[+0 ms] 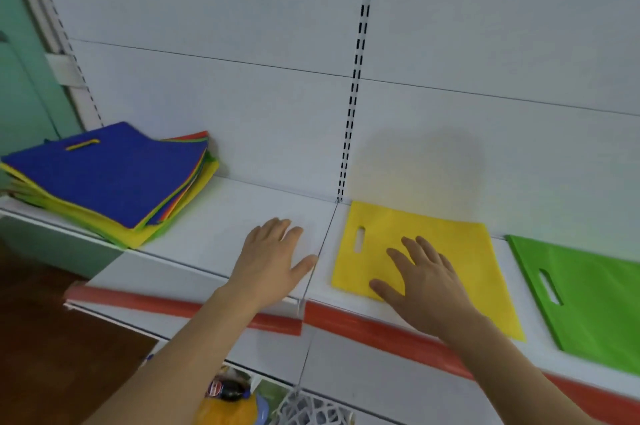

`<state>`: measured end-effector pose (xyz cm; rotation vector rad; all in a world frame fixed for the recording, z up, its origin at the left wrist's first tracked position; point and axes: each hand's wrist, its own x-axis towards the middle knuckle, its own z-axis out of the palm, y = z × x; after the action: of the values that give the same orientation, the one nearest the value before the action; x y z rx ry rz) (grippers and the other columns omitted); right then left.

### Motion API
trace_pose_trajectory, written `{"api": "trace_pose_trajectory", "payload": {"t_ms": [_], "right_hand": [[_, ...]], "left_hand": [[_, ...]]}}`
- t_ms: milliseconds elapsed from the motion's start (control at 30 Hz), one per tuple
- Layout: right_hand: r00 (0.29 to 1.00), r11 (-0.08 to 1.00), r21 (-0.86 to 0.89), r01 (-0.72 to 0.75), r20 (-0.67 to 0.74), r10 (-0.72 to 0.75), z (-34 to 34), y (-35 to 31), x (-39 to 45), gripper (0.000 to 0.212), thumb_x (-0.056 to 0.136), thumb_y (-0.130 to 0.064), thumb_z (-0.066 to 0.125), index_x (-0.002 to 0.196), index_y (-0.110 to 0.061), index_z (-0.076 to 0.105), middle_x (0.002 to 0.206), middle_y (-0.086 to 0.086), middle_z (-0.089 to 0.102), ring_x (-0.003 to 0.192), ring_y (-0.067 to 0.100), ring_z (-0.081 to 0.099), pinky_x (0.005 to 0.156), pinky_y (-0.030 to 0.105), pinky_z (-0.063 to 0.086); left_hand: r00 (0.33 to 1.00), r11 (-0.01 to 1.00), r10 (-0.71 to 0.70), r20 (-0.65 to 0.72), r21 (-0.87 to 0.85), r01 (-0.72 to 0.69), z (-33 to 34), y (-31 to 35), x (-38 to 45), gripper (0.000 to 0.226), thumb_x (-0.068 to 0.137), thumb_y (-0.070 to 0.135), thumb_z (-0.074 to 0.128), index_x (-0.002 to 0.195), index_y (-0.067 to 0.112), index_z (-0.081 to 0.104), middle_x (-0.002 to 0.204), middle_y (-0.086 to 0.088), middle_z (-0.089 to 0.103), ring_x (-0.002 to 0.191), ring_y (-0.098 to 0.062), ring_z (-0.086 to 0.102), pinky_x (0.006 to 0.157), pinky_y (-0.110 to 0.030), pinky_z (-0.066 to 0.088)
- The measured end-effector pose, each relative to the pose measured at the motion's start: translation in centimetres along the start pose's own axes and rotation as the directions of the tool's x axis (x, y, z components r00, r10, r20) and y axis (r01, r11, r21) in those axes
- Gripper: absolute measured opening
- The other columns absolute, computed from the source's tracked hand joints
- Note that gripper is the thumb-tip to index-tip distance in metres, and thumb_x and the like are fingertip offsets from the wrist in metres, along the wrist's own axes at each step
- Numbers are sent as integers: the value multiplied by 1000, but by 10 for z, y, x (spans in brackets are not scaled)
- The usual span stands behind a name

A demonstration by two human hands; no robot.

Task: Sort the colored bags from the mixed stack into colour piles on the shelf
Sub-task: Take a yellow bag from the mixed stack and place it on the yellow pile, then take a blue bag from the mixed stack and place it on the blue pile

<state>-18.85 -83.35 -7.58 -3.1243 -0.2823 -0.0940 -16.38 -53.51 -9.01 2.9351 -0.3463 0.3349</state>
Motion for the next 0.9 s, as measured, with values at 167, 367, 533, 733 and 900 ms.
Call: {"api": "trace_pose_trajectory", "payload": {"t_ms": [167,367,533,733,900], "right_hand": [[997,998,-11,59,-52,-60,-3,-95,27,85,95,-83,17,162,-33,31,174,2,19,162,26,6,130,47,17],[992,992,85,96,-87,-89,-1,-233,62,80,100,-77,21,164,-29,31,174,4,21,162,28,7,130,47,17],[988,988,83,133,-90,-126,1,-317,91,79,100,-75,20,163,-29,31,173,4,21,162,28,8,129,47,18],[977,982,71,175,-134,-164,-4,-383,151,79,99,-76,21,161,-29,36,170,6,29,160,30,16,127,46,23],[965,966,100,240,-131,-226,-1,-431,203,79,101,-74,21,162,-27,35,171,7,26,161,32,12,129,48,18]], "left_hand": [[989,996,-68,-128,50,75,-37,-87,-25,61,102,59,48,146,18,56,155,-9,49,149,-32,36,123,-47,26],[982,983,-135,-133,105,150,-71,-209,-58,59,101,56,53,142,15,59,150,-11,54,144,-35,42,119,-49,32],[965,967,-217,-147,104,233,-86,-285,-72,60,101,58,51,143,15,59,150,-11,54,145,-34,41,121,-50,31],[949,945,-275,-154,139,296,-92,-352,-53,63,103,60,44,145,14,56,151,-11,53,145,-34,41,121,-50,32],[948,916,-301,-106,245,318,-99,-399,-27,62,103,57,47,152,20,47,159,-7,44,152,-31,32,126,-47,25]]}}
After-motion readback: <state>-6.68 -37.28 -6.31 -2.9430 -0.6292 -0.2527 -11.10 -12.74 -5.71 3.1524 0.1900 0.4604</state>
